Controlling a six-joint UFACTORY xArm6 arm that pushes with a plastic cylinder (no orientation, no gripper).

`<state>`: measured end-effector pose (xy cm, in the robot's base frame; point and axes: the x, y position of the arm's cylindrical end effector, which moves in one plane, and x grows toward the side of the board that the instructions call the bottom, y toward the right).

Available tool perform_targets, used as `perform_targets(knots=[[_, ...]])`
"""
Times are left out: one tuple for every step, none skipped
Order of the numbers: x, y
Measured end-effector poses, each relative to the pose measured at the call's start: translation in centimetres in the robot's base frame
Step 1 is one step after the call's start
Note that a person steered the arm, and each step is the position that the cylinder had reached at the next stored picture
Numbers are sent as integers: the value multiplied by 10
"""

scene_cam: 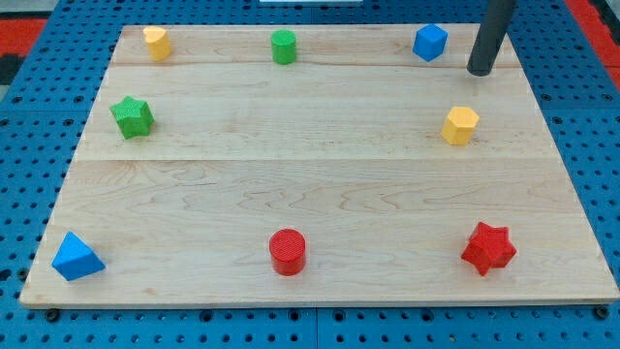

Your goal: Push the red star towards the bottom center of the board

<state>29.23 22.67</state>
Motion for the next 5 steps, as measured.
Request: perform_targets(knots=[[34, 24], [88, 46], [129, 46], [140, 46], [192, 61]])
